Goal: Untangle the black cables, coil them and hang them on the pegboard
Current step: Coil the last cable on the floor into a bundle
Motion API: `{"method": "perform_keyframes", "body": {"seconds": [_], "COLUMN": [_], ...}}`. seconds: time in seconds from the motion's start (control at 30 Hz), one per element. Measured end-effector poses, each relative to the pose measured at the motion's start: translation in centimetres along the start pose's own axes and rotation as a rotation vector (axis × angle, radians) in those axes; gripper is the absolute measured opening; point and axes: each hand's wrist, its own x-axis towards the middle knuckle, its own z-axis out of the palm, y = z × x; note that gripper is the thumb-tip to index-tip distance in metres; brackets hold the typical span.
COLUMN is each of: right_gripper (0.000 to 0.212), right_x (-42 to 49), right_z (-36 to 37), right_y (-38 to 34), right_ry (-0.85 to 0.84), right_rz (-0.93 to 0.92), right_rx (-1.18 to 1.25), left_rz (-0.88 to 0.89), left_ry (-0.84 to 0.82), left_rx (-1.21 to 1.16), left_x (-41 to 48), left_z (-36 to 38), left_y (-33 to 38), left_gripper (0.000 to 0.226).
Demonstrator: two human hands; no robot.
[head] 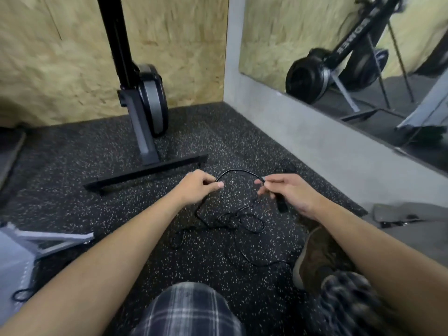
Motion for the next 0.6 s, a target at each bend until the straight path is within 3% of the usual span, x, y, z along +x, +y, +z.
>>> {"method": "perform_keyframes", "body": {"seconds": [0.13, 0.23, 0.37, 0.6], "right_gripper": [0.020, 0.020, 0.025, 0.032], "right_x": [-3.6, -6.3, -8.8, -11.7], "right_z": [-0.9, -1.4, -2.0, -3.3], "right_y": [-4.2, -6.8, -10.2, -13.8], "right_ry": [0.021, 0.139, 0.240, 0.244], "right_rz": [-0.122, -0.191, -0.266, -0.367], "right_rx": [-0.143, -0.251, -0.252, -0.174], "left_rz": [0.053, 0.119, 0.190, 0.311], "left_ry": [0.160, 0.245, 0.322, 0.333], "left_rx": [-0.241, -0.417, -0.643, -0.898], "left_x": [-2.0, -3.9, -6.2, -7.1], "left_z": [-3.6, -5.3, -7.1, -8.5], "left_y": [5.8, 10.7, 17.1, 24.4], "left_gripper": [0.029, 0.022, 0.024, 0.020]}}
